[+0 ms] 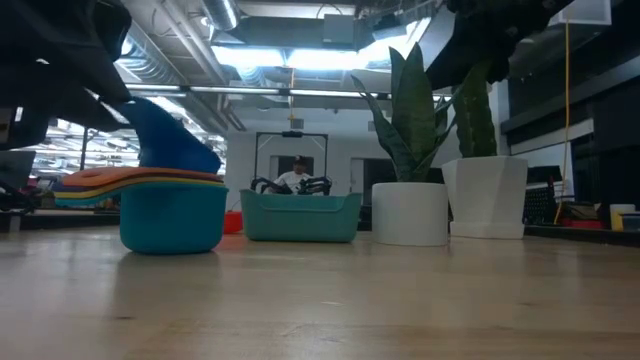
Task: Nest measuring cups in basket
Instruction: Stack the blue measuring cup on top of the orange measuring cup, then stack the red measuring cup on top of the blue measuring cup
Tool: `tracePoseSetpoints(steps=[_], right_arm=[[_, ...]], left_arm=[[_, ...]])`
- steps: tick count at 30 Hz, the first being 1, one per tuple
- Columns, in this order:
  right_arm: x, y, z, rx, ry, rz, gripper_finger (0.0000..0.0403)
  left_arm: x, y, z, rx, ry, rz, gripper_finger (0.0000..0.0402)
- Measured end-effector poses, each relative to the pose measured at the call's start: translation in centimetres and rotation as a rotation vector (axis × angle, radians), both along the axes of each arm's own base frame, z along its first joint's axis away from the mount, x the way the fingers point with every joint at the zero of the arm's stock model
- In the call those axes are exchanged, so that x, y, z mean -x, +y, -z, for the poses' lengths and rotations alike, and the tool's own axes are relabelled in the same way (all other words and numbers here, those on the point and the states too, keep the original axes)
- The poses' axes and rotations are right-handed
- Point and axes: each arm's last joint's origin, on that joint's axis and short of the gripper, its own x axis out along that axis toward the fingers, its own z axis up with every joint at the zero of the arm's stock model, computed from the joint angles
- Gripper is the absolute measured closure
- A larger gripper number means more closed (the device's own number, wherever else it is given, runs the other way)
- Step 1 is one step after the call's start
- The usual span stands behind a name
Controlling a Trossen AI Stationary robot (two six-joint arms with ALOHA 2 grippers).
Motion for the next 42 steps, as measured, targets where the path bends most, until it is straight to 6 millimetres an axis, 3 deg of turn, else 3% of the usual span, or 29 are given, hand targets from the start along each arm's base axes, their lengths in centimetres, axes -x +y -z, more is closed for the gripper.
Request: tracePoseSetpoints(steps=[4,14,20,25,29,35,42], right_arm=[[0.0,0.0,0.0,0.0,0.0,0.0,0.0267],[0.0,0.0,0.0,0.0,0.0,0.0,0.0267],[0.0,0.0,0.0,-0.014,0.0,-0.012,0.0267],[-0.1,0.2,0.0,-0.038,0.001,-0.045,0.0267],[-0.1,0.2,0.0,-0.045,0.001,-0.054,0.0267],[-0.1,0.2,0.0,-0.045,0.001,-0.053,0.0267],[-0.1,0.2,0.0,-0.045,0.001,-0.053,0.0267]], left_arm=[[0.0,-0.1,0.1,-0.009,0.02,0.047,0.0305],[1.0,-1.3,-0.1,0.138,0.081,0.15,0.0307],[0.9,-2.2,-1.1,0.207,-0.014,0.179,0.0307],[-0.2,-1.8,-2.3,0.101,-0.188,0.132,0.0307],[-1.6,-0.5,-3.1,-0.061,-0.299,0.045,0.0307],[-3.8,2.7,-3.2,-0.188,-0.31,-0.083,0.0307],[-6.5,7.0,-3.6,-0.302,-0.31,-0.043,0.0307]])
